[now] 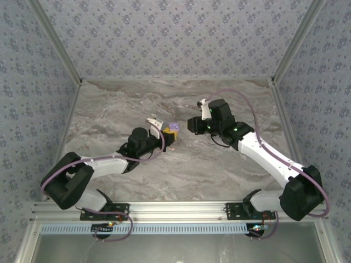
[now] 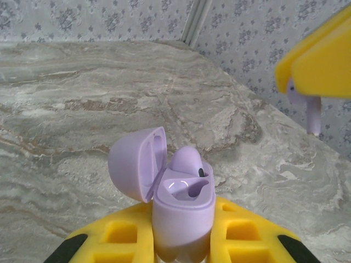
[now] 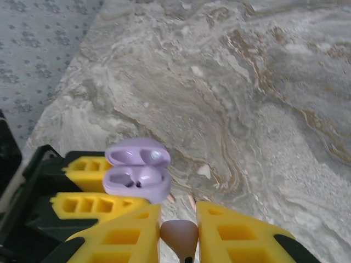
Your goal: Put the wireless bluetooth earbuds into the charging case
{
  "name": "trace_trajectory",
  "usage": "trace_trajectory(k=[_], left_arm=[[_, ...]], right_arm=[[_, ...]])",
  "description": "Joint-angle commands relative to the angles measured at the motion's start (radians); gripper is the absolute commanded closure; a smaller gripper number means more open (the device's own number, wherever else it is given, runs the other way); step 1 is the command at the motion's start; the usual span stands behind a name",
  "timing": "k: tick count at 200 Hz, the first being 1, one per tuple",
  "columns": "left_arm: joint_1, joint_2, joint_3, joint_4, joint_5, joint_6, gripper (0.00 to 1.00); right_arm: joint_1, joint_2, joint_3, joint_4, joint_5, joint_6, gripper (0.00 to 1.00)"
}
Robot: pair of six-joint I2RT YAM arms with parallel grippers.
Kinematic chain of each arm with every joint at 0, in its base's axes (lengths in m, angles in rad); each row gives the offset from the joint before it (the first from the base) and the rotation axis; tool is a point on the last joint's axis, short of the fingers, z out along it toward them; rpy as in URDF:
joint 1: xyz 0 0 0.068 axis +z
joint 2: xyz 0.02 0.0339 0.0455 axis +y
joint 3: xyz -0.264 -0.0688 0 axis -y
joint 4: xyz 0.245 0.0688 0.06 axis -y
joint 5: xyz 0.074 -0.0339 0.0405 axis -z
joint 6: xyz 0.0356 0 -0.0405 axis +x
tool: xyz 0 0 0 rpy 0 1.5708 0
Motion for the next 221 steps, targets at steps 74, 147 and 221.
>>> trace_trajectory(k=[74, 147, 221], left_arm=[[-0.036, 0.045, 0.059, 0.099, 0.016, -0.016, 0.87], [-0.049, 0.036, 0.083, 0.11, 0.013, -0.046, 0.87], [-0.052, 0.013, 0.082, 0.085, 0.013, -0.027, 0.87]], right_arm=[[0.058, 0.026, 0.107, 0.077, -0.018, -0.025, 0.77], [0.086, 0.077, 0.121, 0.096, 0.001, -0.014, 0.77], [0.091, 0.093, 0.126, 0.088, 0.023, -0.019, 0.77]])
